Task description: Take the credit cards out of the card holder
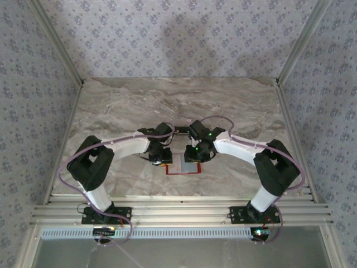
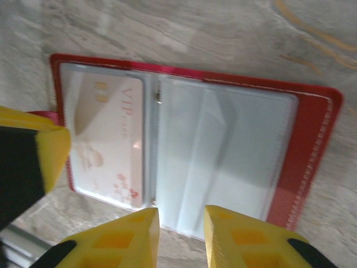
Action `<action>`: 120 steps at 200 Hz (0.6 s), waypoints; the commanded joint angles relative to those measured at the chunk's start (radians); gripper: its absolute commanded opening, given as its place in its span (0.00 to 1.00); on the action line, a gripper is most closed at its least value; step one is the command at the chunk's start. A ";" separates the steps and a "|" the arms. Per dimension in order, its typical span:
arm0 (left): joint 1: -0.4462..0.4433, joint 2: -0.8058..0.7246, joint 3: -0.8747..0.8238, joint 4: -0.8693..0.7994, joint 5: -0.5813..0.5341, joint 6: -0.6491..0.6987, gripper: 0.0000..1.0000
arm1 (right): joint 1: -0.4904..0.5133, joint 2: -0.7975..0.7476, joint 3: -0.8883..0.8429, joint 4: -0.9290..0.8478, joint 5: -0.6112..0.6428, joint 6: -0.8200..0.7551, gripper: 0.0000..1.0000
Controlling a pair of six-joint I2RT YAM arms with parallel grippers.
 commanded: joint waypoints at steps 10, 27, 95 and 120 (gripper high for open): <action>0.006 0.017 -0.018 0.013 0.013 0.004 0.25 | -0.011 0.041 -0.013 0.134 -0.124 0.050 0.26; 0.009 0.021 -0.025 0.016 0.014 0.005 0.24 | -0.015 0.063 -0.011 0.163 -0.146 0.060 0.24; 0.017 0.029 -0.037 0.010 0.020 0.015 0.22 | -0.019 0.121 -0.026 0.196 -0.156 0.069 0.19; 0.018 0.026 -0.037 0.006 0.019 0.015 0.21 | -0.022 0.136 -0.038 0.210 -0.164 0.068 0.18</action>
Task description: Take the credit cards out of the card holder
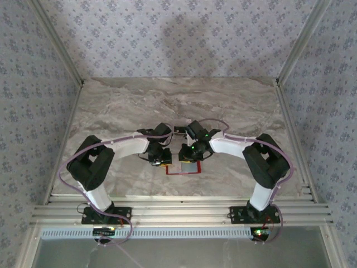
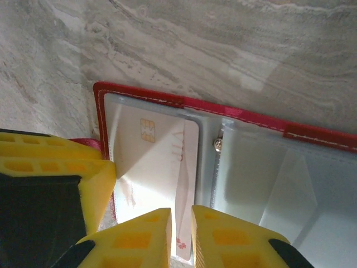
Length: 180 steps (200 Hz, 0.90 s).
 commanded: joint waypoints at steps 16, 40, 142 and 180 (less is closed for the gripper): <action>0.007 0.027 -0.018 -0.020 -0.003 0.015 0.21 | -0.008 0.031 -0.027 0.020 -0.026 0.014 0.18; 0.007 0.027 -0.015 -0.026 -0.003 0.016 0.21 | -0.010 0.043 -0.028 0.031 -0.034 0.014 0.18; 0.006 0.033 -0.018 -0.034 -0.004 0.021 0.20 | -0.011 0.055 -0.058 0.112 -0.086 0.043 0.17; 0.006 0.035 -0.019 -0.033 -0.004 0.020 0.19 | -0.014 0.045 -0.074 0.157 -0.115 0.066 0.15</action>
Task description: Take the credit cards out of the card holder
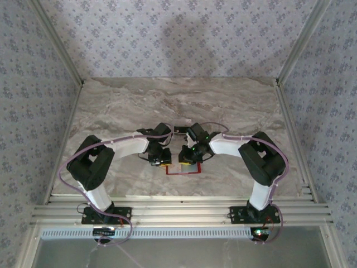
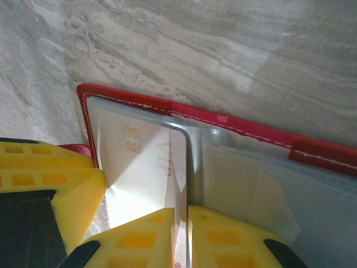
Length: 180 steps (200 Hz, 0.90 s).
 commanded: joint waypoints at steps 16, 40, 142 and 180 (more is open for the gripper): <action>0.002 0.035 -0.018 -0.034 -0.010 0.012 0.19 | -0.002 0.004 -0.030 0.063 -0.051 0.034 0.15; 0.003 0.032 -0.017 -0.036 -0.011 0.014 0.19 | -0.009 -0.007 -0.046 0.098 -0.072 0.047 0.15; 0.001 0.033 -0.013 -0.040 -0.012 0.012 0.19 | -0.022 -0.020 -0.107 0.263 -0.157 0.110 0.15; 0.001 0.032 -0.011 -0.045 -0.014 0.012 0.19 | -0.024 -0.016 -0.112 0.269 -0.154 0.112 0.13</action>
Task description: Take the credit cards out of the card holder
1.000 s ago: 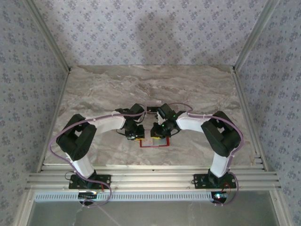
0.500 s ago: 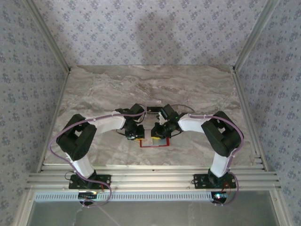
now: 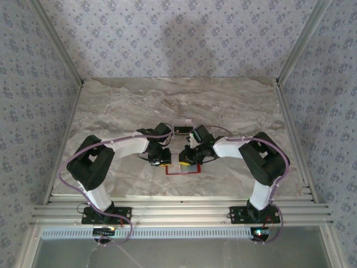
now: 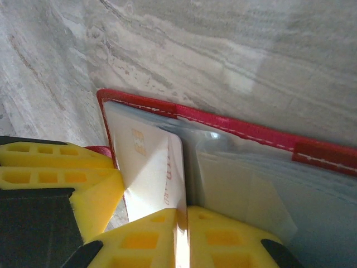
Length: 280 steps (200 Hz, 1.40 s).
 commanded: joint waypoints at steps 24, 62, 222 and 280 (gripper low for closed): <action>0.001 0.029 -0.011 -0.044 -0.015 0.011 0.20 | 0.005 -0.029 -0.012 0.023 -0.015 0.005 0.09; 0.001 0.031 -0.010 -0.052 -0.026 0.013 0.19 | -0.011 -0.074 -0.013 -0.078 0.034 -0.042 0.05; 0.001 0.033 0.009 -0.073 -0.028 0.022 0.19 | -0.010 -0.067 -0.013 0.037 -0.028 0.006 0.16; 0.001 0.033 0.015 -0.080 -0.028 0.025 0.19 | -0.009 -0.052 -0.008 0.015 -0.020 -0.009 0.11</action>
